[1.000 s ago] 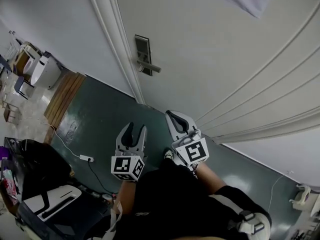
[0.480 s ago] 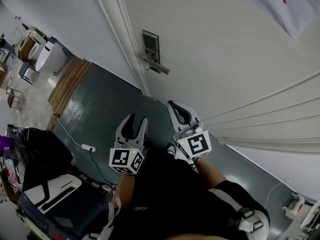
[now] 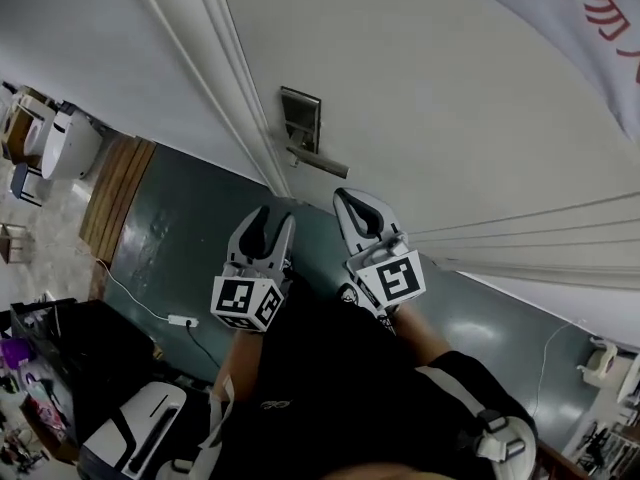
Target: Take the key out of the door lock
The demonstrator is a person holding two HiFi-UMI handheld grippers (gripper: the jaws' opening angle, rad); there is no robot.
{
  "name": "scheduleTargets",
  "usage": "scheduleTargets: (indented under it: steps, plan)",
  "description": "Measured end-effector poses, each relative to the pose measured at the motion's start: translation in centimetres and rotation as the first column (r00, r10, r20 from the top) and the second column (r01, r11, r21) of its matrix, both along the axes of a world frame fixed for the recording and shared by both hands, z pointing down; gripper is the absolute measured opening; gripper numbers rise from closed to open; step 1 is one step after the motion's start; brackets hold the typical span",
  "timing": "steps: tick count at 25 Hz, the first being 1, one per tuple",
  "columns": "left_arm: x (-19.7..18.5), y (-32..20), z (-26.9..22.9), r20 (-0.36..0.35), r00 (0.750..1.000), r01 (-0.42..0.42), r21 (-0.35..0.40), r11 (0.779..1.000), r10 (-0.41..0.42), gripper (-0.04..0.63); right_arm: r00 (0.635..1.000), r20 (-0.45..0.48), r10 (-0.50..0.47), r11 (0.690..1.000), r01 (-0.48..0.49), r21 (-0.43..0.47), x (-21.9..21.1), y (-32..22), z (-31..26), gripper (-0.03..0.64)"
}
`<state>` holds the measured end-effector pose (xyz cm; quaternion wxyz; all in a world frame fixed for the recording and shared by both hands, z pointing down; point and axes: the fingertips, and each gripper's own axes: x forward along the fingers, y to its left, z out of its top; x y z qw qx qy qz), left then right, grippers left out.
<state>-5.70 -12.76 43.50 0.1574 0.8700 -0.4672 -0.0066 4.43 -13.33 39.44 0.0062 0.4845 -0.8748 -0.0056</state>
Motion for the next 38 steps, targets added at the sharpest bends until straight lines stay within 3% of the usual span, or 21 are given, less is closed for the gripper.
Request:
scheduleTargets:
  steps: [7,11,20,27,32,38]
  plan:
    - [-0.7,-6.0,1.2,-0.074,0.985,-0.159,-0.042,0.986,0.156,0.177,0.993,-0.022,0.117,0.993,-0.118,-0.021,-1.7,-3.9,0.5,0.008]
    - [-0.7,-7.7,2.4,-0.129,0.965,-0.241,-0.078,0.967,0.230,0.176,0.983,-0.038,0.179,0.982,-0.181,-0.051,-2.1,-4.8,1.2,0.008]
    - [-0.9,-9.6,5.8,-0.264,0.912,-0.365,-0.171,0.915,0.315,0.176,0.959,-0.036,0.281,0.953,-0.283,-0.110,-3.3,-5.7,3.3,0.008]
    - [-0.2,-10.7,8.5,-0.381,0.866,-0.430,-0.234,0.872,0.325,0.175,0.940,-0.053,0.337,0.931,-0.341,-0.128,-3.8,-5.6,4.0,0.008]
    - [0.8,-11.9,10.4,-0.505,0.827,-0.443,-0.312,0.841,0.248,0.175,0.931,-0.064,0.359,0.921,-0.364,-0.139,-3.3,-5.5,4.3,0.008]
    - [1.5,-13.2,11.7,-0.582,0.799,-0.419,-0.355,0.835,0.153,0.175,0.928,-0.061,0.369,0.915,-0.374,-0.151,-2.4,-5.8,4.5,0.008]
